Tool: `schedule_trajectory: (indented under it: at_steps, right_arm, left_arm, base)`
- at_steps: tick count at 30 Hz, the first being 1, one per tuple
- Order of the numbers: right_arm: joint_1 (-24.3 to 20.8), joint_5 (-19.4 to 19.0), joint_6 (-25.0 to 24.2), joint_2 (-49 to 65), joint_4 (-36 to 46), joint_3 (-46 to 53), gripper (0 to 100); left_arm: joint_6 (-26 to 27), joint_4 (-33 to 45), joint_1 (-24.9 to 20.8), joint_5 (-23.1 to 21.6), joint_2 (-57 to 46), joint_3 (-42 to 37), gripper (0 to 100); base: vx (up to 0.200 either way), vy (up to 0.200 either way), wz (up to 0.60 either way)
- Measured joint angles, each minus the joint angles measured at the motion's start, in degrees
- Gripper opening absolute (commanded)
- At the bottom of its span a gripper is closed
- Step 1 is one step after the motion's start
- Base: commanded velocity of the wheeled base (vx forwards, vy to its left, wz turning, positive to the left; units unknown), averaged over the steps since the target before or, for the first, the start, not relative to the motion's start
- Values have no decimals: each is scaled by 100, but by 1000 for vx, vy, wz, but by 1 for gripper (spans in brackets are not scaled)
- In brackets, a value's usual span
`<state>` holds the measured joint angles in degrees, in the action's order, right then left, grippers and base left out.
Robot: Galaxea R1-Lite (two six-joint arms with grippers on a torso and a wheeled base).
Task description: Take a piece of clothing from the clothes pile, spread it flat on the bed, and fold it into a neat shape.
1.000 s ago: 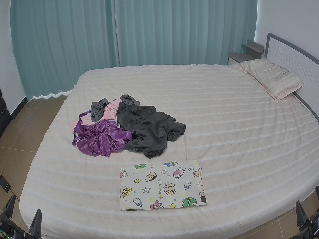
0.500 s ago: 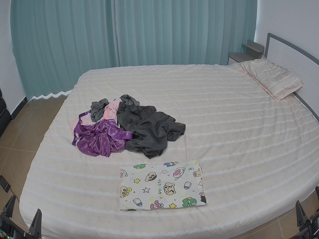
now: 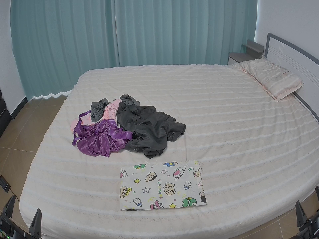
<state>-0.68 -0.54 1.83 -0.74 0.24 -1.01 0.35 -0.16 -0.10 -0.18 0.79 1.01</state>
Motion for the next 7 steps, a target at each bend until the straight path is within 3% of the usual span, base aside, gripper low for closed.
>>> schedule_trajectory:
  at_steps: [7]
  right_arm:
    - [0,0,0,-5,0,0,100]
  left_arm:
    - [0,0,0,0,2,0,100]
  base:
    - [0,0,0]
